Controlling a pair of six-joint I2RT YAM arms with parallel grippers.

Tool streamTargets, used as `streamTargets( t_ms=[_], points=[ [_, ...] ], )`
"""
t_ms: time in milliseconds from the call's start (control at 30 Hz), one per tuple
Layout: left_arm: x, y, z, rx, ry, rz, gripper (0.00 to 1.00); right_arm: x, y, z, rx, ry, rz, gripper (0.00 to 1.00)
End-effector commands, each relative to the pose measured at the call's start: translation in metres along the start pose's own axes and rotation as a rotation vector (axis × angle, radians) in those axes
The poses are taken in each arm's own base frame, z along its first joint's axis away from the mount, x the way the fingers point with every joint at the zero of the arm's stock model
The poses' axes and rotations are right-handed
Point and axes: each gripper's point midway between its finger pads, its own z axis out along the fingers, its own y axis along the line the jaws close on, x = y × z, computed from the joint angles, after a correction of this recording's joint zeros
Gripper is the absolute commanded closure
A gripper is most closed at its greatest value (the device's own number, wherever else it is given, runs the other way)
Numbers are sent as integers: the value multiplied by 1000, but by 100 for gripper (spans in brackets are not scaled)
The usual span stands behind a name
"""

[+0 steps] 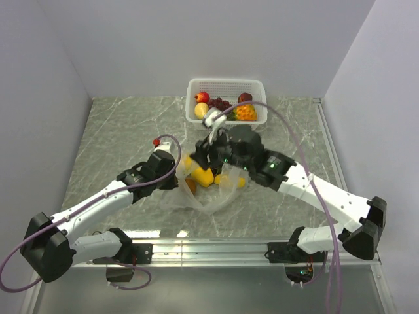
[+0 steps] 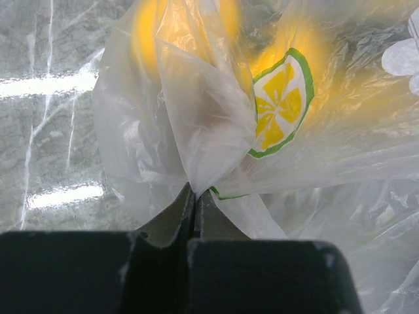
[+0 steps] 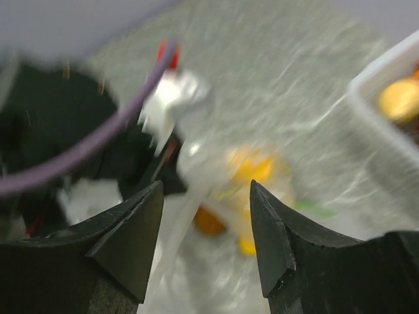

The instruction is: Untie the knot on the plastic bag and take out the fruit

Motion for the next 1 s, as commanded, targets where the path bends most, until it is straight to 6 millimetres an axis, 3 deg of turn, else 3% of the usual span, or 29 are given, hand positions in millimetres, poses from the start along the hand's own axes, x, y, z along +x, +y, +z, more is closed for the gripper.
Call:
streamTargets(
  t_ms=[0,167,233,400,600,733,867,967],
  points=[
    [-12,-2,-7,12,-54,-16,98,49,35,-1,-138,123,10,39],
    [-11,0,-6,-4,-48,-11,98,110,56,7,-208,320,41,39],
    [-11,1,-6,-6,-47,-10,98,130,47,13,-160,357,46,39],
    [-10,0,-4,-6,-42,-12,98,162,0,34,98,393,15,39],
    [-8,2,-4,-14,-39,-12,98,187,-42,58,286,407,19,39],
    [-10,3,-4,-18,-45,-16,99,193,-61,72,369,366,36,31],
    [-9,3,-3,-25,-39,-13,99,193,-66,89,354,311,62,18],
    [-9,2,-1,-18,-36,-12,99,203,-65,102,337,318,69,16]
  ],
)
